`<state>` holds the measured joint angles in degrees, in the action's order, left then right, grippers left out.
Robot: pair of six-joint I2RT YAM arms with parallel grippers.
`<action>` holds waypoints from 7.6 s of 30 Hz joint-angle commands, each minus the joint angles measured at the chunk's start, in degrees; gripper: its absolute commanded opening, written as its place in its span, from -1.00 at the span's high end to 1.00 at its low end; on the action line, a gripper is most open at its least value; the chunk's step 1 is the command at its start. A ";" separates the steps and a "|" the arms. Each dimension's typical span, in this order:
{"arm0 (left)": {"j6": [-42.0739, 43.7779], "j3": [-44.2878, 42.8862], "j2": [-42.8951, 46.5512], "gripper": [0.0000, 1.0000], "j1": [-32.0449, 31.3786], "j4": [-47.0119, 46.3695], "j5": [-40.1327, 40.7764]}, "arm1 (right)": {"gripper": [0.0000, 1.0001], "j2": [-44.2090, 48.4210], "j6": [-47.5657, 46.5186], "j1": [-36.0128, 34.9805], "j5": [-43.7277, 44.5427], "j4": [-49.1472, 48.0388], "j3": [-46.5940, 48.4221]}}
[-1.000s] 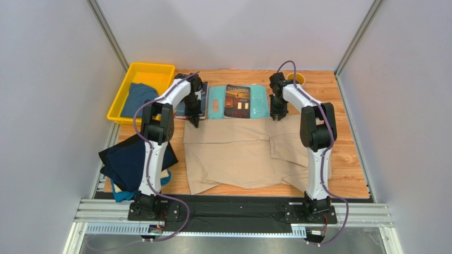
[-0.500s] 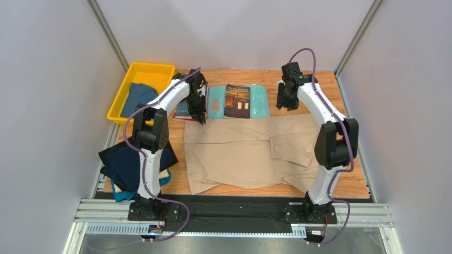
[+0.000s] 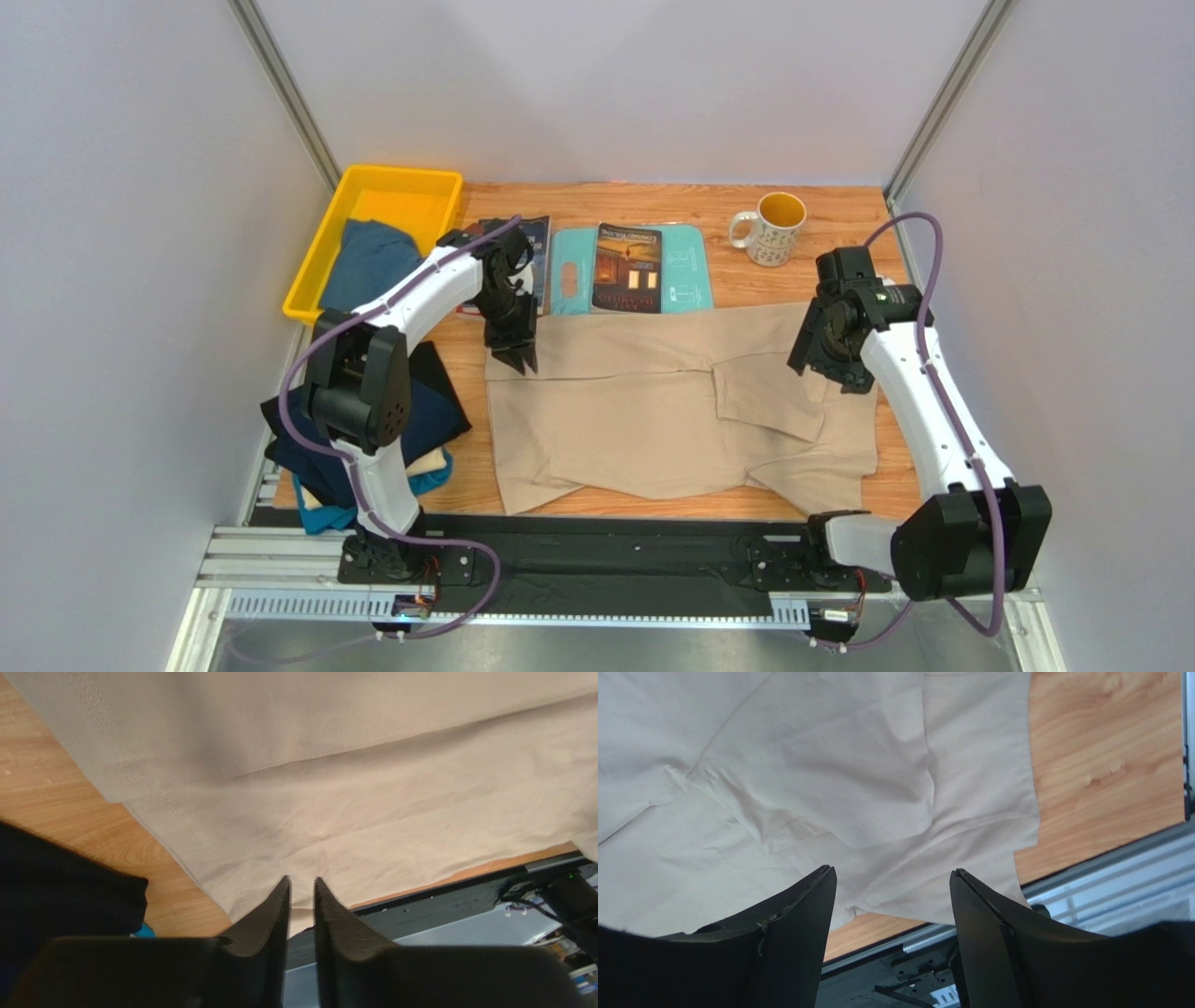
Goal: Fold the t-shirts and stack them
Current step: Fold the tshirt
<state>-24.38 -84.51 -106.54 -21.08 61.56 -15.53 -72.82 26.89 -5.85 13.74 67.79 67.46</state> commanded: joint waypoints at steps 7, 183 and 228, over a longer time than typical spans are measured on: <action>-5.76 8.47 12.49 -0.02 0.60 -5.57 -0.29 | -0.43 7.07 9.75 5.05 1.57 8.24 -9.44; -10.77 -17.10 -4.03 -0.47 0.34 7.52 6.65 | 0.24 16.83 18.72 45.31 -21.55 -1.88 -15.52; -8.84 -6.80 -0.15 -0.47 1.31 0.75 -0.82 | -0.35 11.91 12.99 37.66 -5.74 15.36 -15.68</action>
<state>-34.13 -88.77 -107.35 -19.59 62.35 -15.05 -62.30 34.98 31.31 0.45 77.54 53.08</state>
